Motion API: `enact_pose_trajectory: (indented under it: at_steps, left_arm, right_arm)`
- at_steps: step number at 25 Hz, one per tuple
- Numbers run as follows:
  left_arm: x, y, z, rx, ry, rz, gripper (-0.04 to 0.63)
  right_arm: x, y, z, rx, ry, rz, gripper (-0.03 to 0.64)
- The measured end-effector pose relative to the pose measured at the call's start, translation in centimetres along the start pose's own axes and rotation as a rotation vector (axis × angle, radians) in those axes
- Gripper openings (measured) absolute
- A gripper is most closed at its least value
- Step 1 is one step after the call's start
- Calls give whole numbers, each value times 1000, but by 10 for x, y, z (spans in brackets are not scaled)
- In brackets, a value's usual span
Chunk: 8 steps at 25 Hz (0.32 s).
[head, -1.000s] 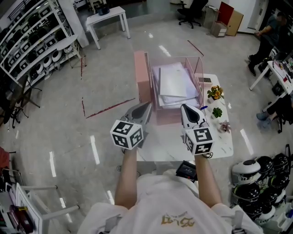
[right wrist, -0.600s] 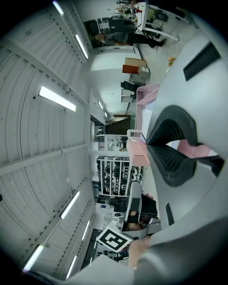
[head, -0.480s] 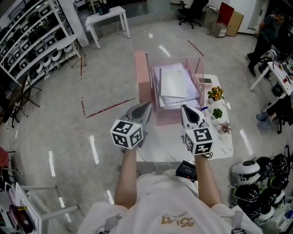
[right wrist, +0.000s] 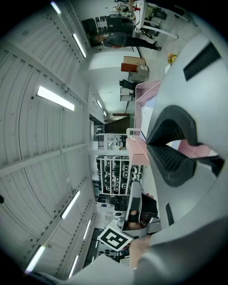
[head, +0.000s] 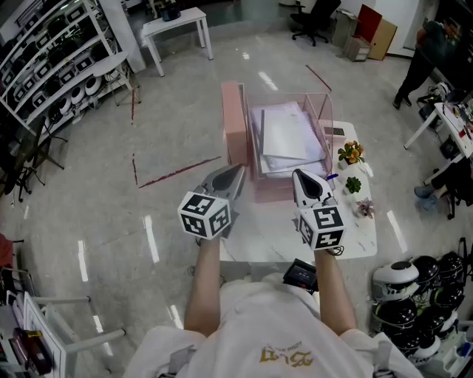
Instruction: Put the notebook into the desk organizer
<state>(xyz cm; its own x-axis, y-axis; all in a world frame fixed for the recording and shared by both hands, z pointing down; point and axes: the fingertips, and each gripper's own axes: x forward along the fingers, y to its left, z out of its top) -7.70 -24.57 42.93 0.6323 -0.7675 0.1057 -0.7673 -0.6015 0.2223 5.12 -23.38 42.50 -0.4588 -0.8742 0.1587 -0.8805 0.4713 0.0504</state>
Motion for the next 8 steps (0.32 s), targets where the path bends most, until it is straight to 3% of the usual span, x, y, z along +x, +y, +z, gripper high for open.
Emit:
enact_pose_trajectory:
  at_steps: [8]
  left_arm:
    - [0,5,-2,-6,7,-5,15]
  right_arm:
    - [8,5,0,6,5,10,12]
